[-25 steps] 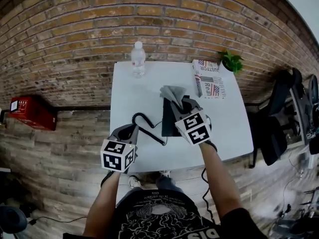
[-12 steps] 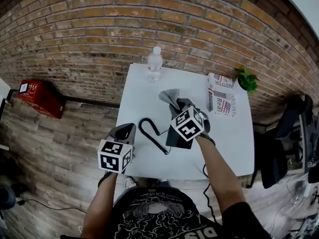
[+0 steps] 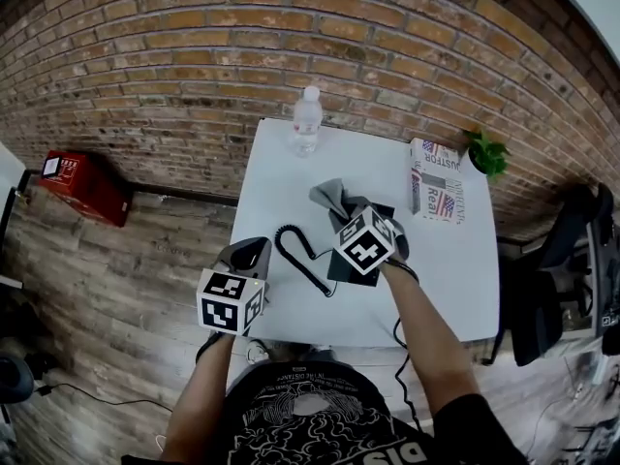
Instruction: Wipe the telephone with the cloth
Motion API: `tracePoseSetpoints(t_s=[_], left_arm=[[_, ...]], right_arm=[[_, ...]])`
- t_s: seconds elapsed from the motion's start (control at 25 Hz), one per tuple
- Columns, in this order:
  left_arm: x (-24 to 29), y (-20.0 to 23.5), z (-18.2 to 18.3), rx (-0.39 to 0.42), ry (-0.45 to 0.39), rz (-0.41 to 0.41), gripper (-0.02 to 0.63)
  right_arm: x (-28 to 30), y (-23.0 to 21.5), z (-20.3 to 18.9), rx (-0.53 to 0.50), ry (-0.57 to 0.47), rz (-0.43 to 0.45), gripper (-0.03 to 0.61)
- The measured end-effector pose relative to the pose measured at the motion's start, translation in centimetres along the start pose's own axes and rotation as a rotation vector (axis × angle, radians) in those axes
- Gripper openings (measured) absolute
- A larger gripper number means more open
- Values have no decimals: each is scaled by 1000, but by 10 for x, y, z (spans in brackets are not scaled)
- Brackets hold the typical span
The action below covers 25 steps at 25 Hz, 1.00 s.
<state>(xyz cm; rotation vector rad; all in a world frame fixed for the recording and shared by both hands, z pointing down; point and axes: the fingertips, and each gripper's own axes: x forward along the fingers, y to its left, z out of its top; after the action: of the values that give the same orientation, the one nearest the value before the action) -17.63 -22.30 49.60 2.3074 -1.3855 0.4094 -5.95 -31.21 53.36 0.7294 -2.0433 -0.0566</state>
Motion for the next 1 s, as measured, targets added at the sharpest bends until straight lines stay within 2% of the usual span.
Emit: tracePoseSetpoints(t_s=[1.0], left_arm=[[-25, -8, -16, 27, 5, -107, 6]], right_arm=[[-10, 89, -34, 123, 49, 8, 12]])
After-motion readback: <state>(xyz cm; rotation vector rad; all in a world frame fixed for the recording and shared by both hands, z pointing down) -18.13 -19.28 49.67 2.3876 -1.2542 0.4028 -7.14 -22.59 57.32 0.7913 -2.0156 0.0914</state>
